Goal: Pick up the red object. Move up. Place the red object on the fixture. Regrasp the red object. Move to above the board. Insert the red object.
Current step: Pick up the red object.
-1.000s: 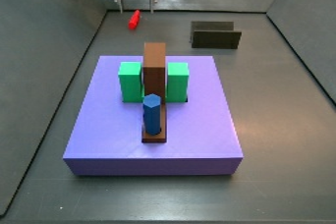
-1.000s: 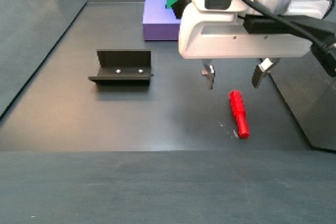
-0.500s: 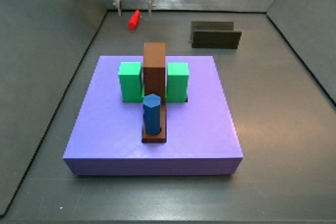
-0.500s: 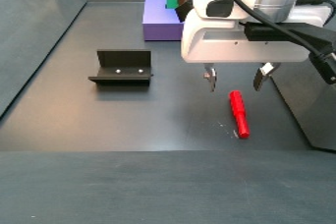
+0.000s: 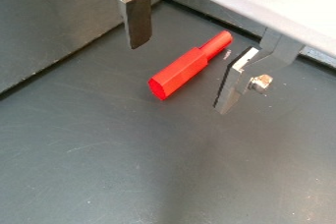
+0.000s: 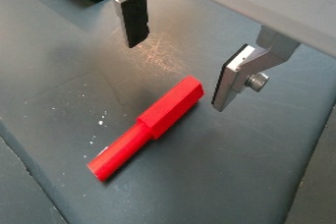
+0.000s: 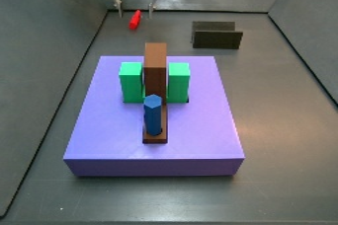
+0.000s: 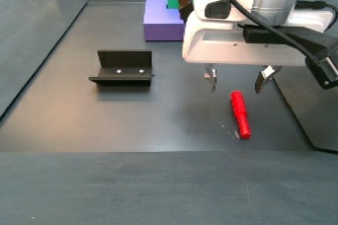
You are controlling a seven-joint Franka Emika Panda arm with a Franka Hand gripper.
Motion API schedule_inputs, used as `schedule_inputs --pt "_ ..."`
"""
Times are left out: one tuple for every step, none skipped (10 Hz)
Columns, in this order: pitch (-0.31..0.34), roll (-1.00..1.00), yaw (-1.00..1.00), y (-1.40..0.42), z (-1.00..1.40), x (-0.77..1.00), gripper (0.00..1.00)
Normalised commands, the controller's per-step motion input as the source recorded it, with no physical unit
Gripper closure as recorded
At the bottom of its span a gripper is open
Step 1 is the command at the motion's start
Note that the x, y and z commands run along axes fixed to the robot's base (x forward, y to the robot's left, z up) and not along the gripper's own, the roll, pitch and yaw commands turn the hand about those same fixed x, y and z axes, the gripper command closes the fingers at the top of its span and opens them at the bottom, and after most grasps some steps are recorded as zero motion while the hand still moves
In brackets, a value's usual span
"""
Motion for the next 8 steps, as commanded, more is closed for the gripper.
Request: schedule_inputs --pt "-0.29 -0.11 -0.05 0.03 -0.61 0.0 0.0" --pt "-0.291 -0.11 -0.05 0.04 -0.61 0.0 0.0" --pt "-0.287 -0.1 -0.05 0.05 -0.63 0.0 0.0" --pt "-0.284 -0.1 -0.05 0.05 -0.64 0.0 0.0" --pt "-0.286 -0.1 -0.05 0.06 -0.64 0.0 0.0" --pt "-0.284 -0.1 -0.05 0.05 -0.64 0.0 0.0" --pt "-0.29 -0.11 -0.05 0.04 -0.62 0.0 0.0" --pt "-0.169 -0.13 0.0 0.0 -0.36 0.0 0.0"
